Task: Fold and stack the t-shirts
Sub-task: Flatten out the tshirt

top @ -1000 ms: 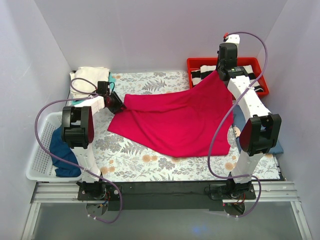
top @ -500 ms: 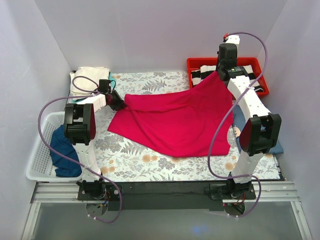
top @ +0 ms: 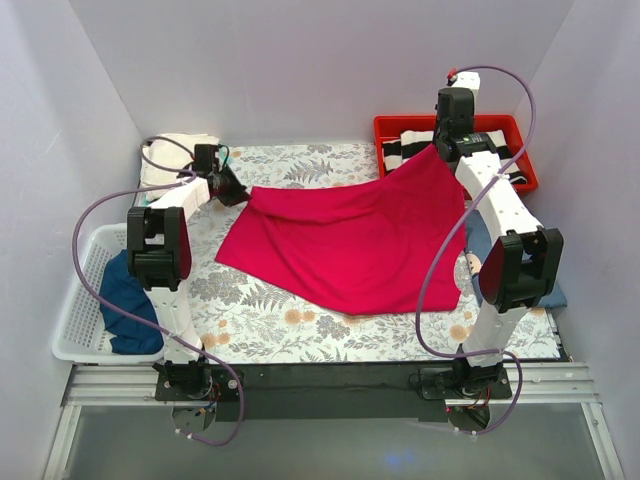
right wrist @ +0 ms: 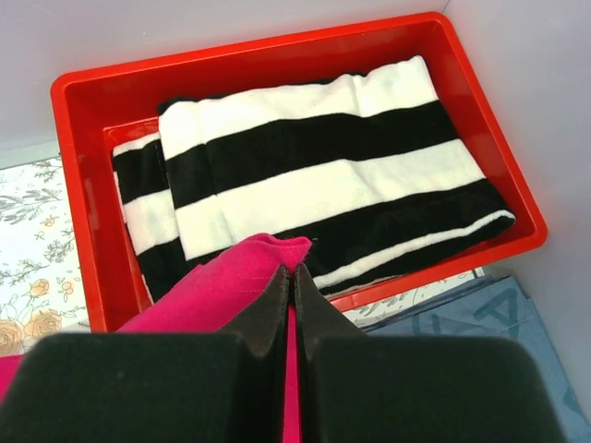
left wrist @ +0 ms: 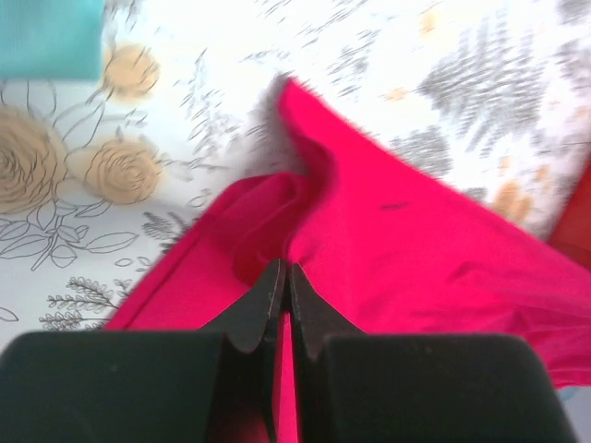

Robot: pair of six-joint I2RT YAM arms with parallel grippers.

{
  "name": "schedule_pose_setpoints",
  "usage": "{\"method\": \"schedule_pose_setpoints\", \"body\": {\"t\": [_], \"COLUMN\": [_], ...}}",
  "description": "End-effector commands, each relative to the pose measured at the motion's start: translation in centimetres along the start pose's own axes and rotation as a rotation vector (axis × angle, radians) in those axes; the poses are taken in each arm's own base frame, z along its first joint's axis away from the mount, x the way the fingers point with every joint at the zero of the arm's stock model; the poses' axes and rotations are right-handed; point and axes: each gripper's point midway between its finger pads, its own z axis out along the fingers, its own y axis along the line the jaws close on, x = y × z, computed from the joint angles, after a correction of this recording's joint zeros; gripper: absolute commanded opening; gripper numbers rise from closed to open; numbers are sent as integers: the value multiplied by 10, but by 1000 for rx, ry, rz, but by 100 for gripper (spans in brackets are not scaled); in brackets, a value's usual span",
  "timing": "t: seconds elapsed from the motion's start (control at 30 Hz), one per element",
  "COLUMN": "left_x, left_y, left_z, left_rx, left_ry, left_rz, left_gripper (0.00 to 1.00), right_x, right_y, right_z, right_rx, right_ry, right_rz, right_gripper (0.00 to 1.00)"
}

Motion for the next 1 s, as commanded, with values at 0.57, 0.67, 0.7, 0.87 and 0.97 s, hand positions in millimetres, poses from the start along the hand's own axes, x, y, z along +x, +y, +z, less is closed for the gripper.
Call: {"method": "schedule_pose_setpoints", "body": {"t": [0.57,0.67,0.7,0.87,0.97], "left_x": [-92,-52,-17,91,150], "left_y": [-99,-67,-33,70,117], "left_z": [-160,-162,-145,-138,-140], "left_rx": [168,100,22,-304,-476], "left_ry": [-286,-216,-131,121,303], "left_rz": [81,44,5,-134,-188], "left_gripper": [0,0,0,0,0], "right_x": [-86,-59,-57,13,34], "right_y": [-55,-69,-77,-99,-107], "right_z": [-96,-103,-114,-125,-134], "right_rx": [71,120,133,226,247], "right_ry": [-225,-183,-191,-77,-45], "right_rz": [76,74,90,130,152], "right_gripper": [1,1,1,1,1]}}
